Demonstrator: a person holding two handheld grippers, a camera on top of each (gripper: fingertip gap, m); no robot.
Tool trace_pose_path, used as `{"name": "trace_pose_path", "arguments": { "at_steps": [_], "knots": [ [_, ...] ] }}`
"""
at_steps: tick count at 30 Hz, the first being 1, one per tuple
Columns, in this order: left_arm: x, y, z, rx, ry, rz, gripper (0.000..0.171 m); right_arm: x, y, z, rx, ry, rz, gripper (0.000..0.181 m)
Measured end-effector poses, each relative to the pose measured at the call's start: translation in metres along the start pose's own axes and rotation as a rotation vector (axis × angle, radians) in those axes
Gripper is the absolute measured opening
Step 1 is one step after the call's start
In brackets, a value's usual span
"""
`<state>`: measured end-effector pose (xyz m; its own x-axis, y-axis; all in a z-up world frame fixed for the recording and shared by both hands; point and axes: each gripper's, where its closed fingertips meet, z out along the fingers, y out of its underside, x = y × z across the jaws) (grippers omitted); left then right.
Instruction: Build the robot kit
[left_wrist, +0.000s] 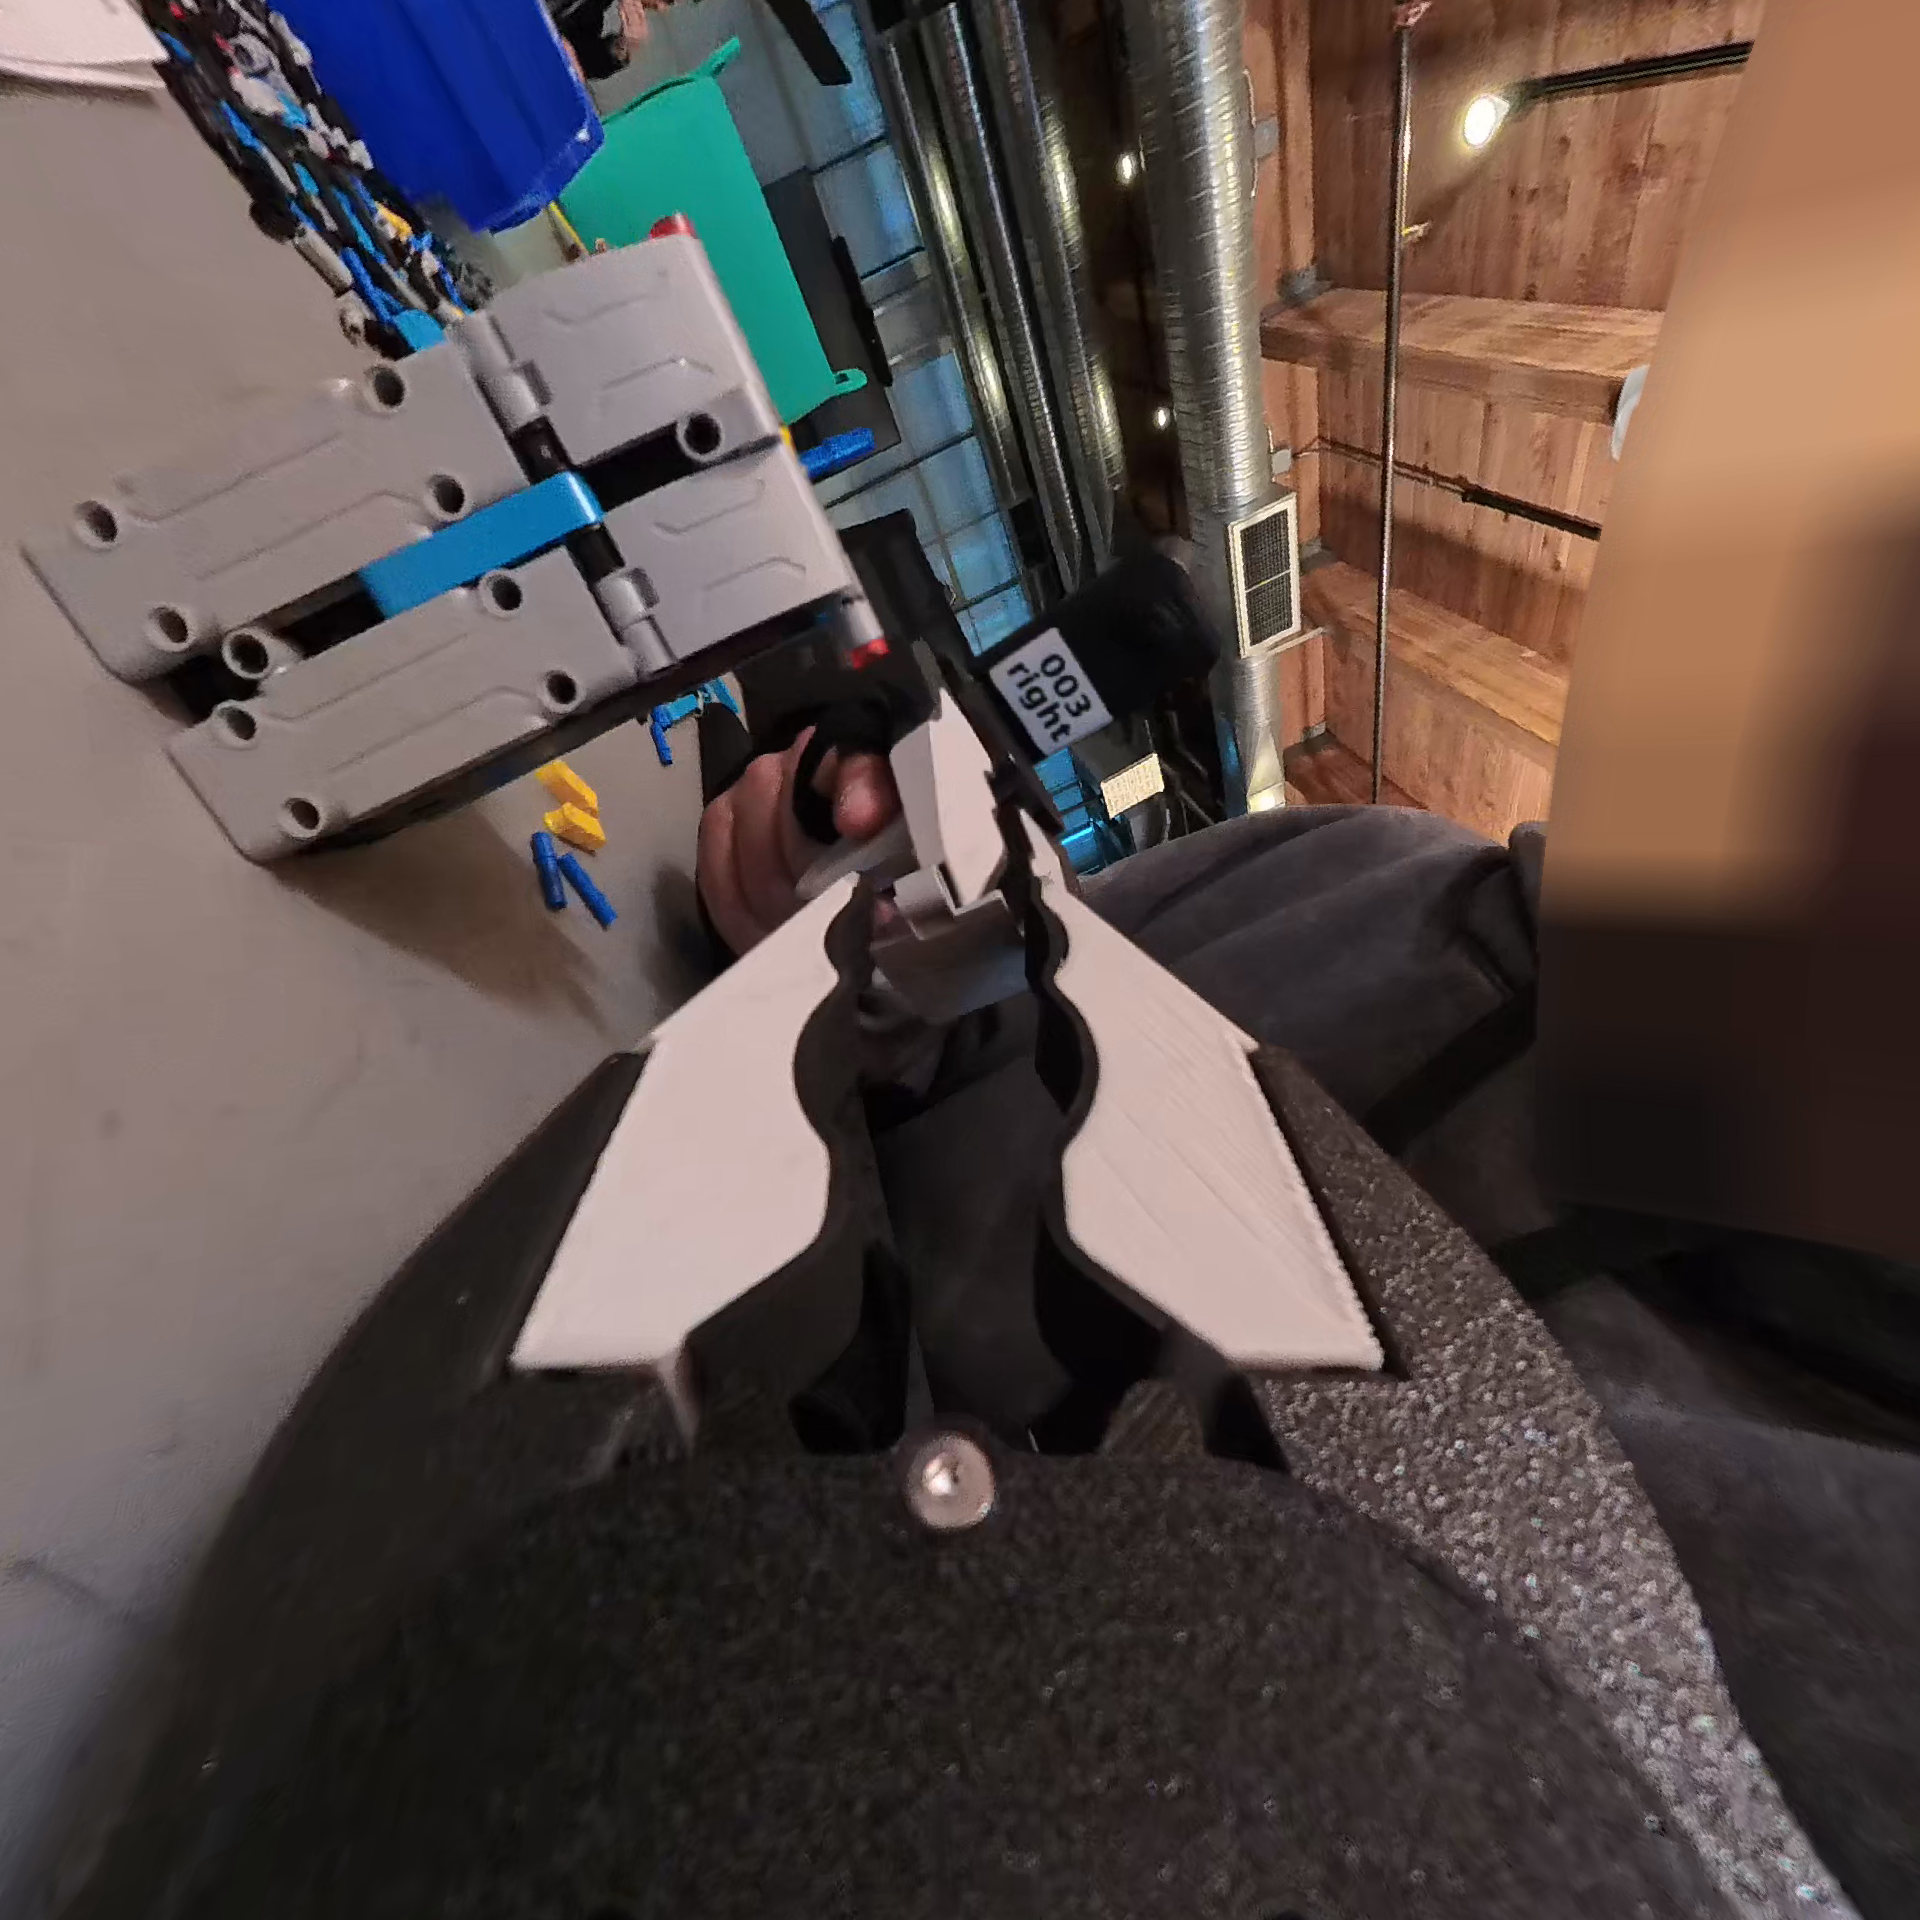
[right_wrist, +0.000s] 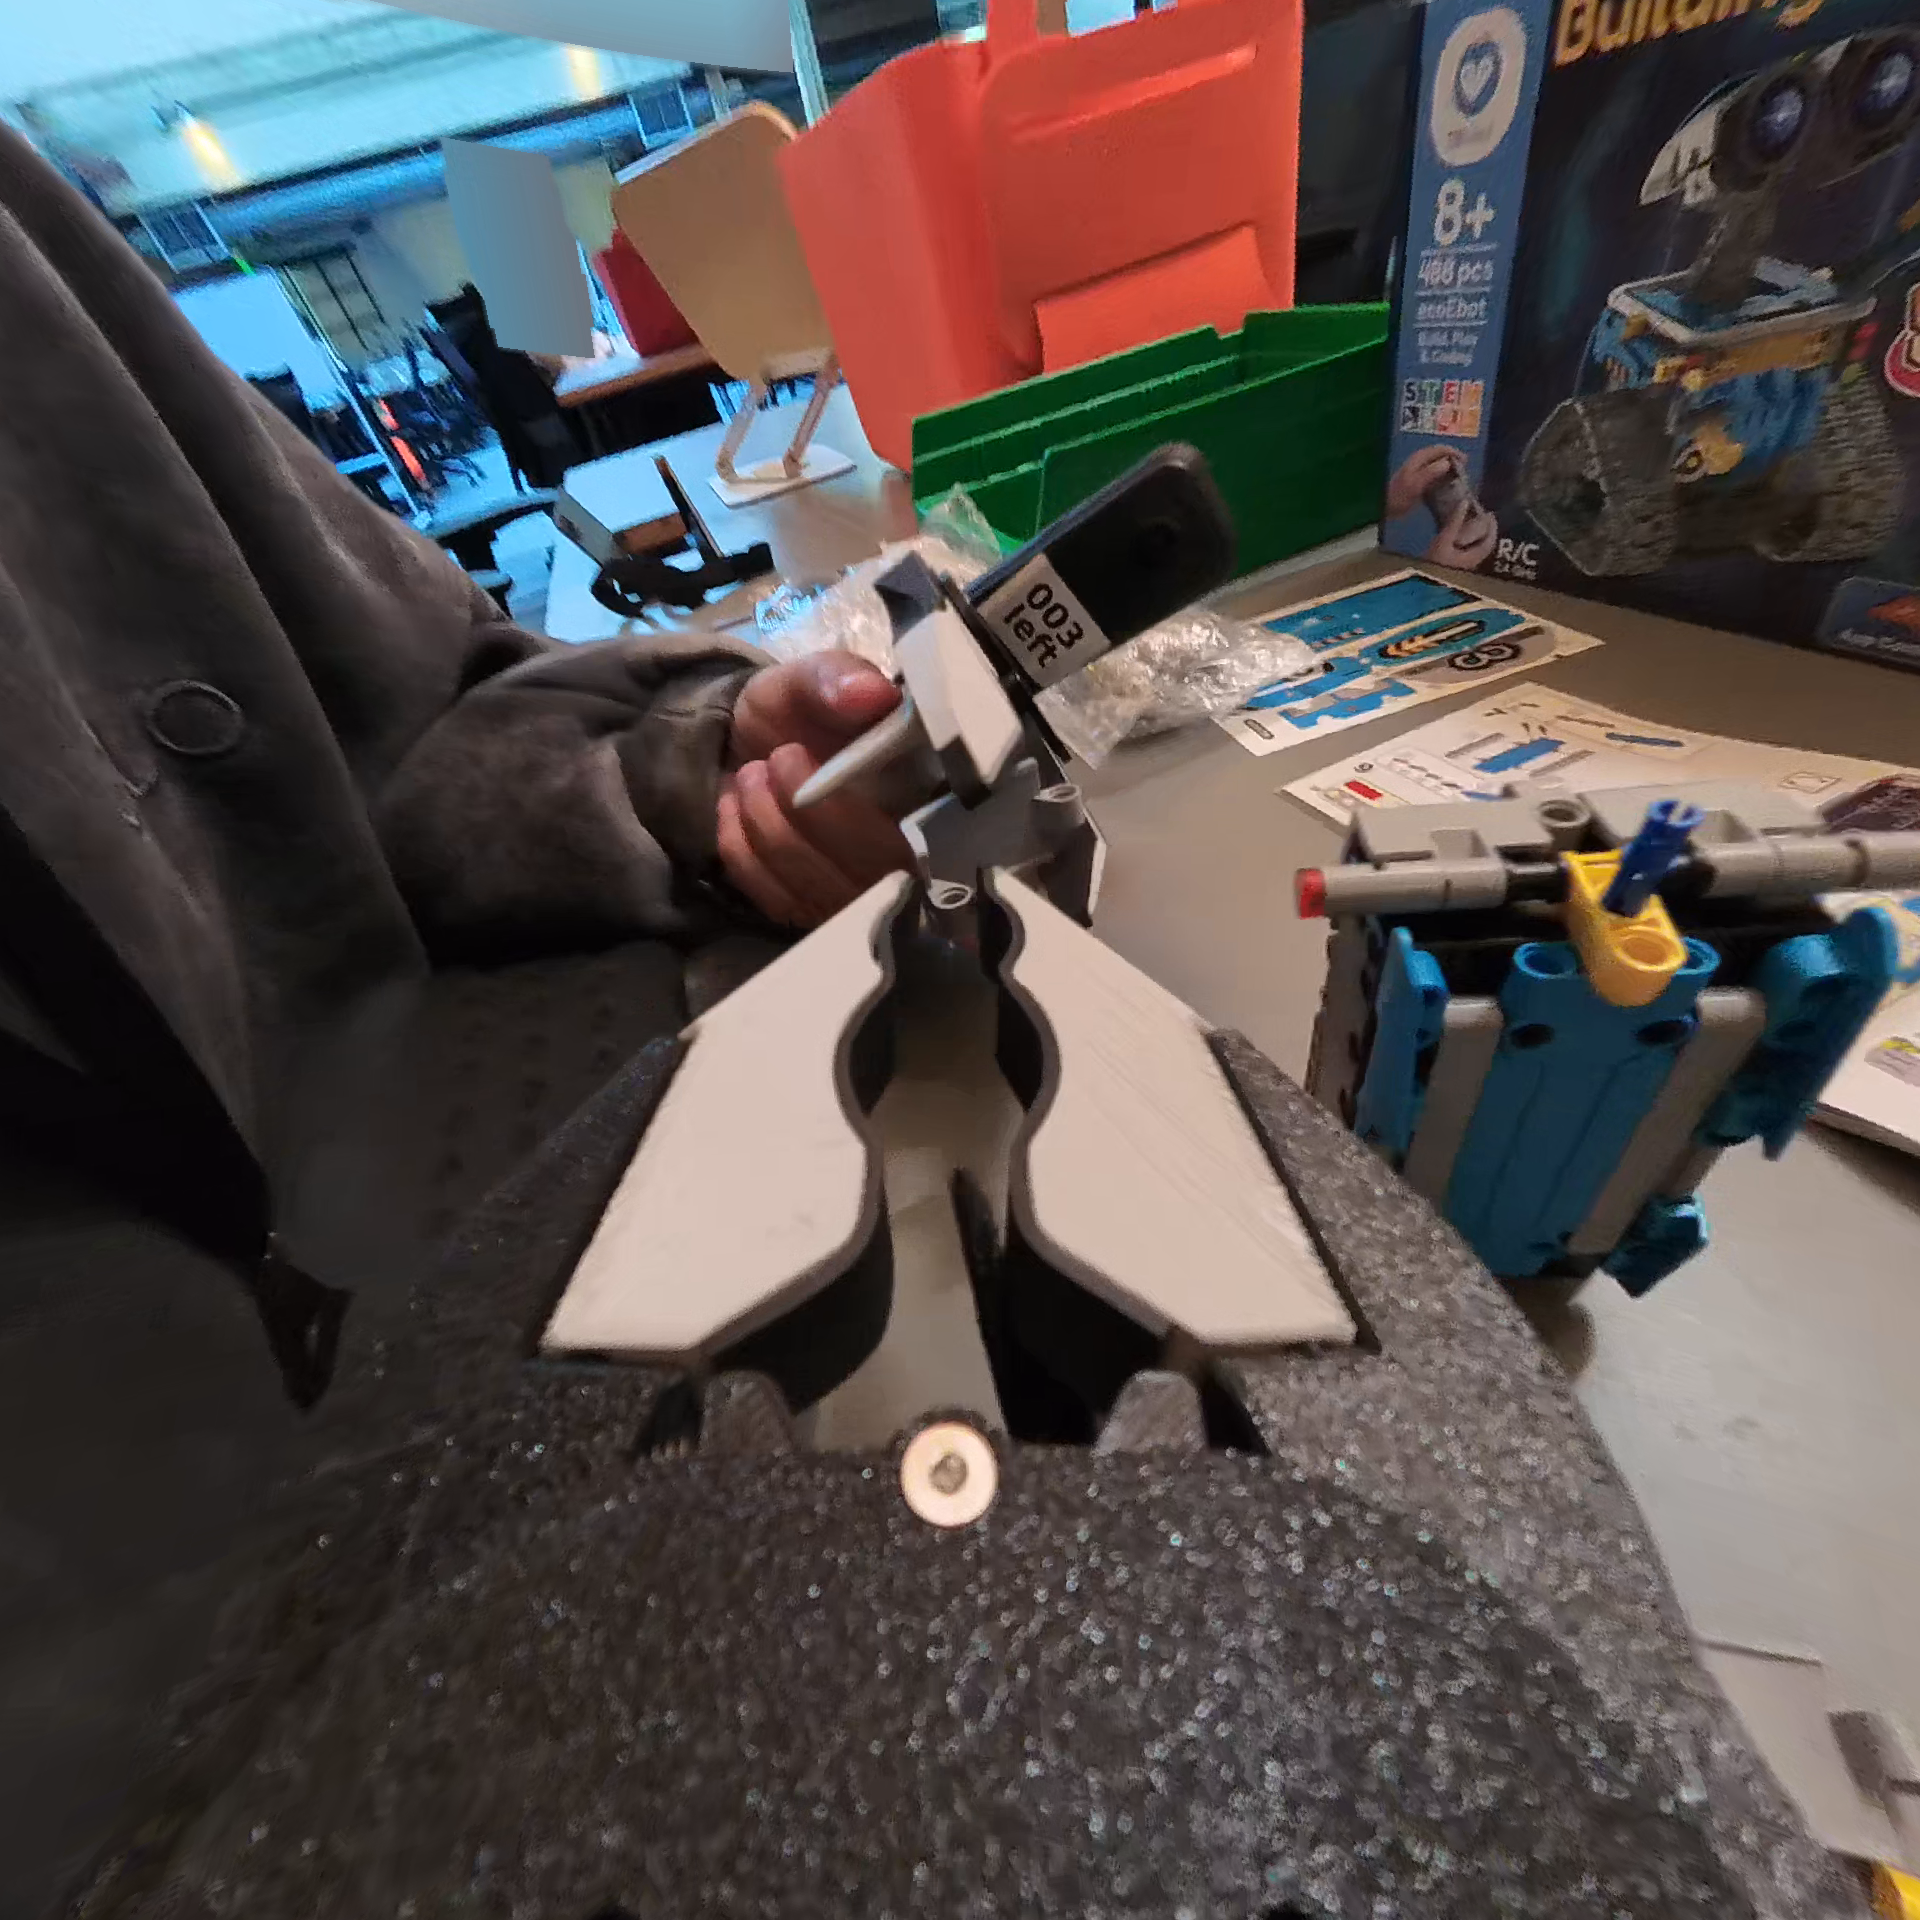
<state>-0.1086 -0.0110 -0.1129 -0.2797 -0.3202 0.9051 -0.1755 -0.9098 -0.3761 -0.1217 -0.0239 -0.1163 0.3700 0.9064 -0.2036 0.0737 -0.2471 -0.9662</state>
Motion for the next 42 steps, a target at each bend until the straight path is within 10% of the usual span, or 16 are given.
{"name": "trace_pose_path", "arguments": {
  "at_steps": [9,18,27,32,37,42],
  "knots": [
    [-0.035,0.005,-0.003,-0.026,-0.198,-0.025,0.027,0.008,0.033,0.009,-0.209,0.094,-0.106,0.003],
    [-0.059,-0.041,-0.044,0.067,-0.569,0.357,0.043,0.018,0.096,-0.008,-0.652,0.096,0.039,0.003],
    [-0.065,-0.035,-0.039,-0.012,-0.700,0.547,0.042,0.020,0.094,-0.020,-0.682,0.122,0.074,0.023],
    [-0.074,-0.071,-0.058,0.032,-0.920,0.589,0.035,0.023,0.018,-0.051,-0.530,0.101,0.050,0.031],
    [-0.097,-0.135,-0.062,-0.015,-1.123,0.714,0.017,0.138,-0.053,-0.086,-0.418,0.421,-0.017,0.012],
    [-0.131,-0.151,-0.029,-0.089,-1.052,0.679,0.000,0.235,0.016,-0.028,-0.509,0.408,0.203,0.000]
  ]
}}
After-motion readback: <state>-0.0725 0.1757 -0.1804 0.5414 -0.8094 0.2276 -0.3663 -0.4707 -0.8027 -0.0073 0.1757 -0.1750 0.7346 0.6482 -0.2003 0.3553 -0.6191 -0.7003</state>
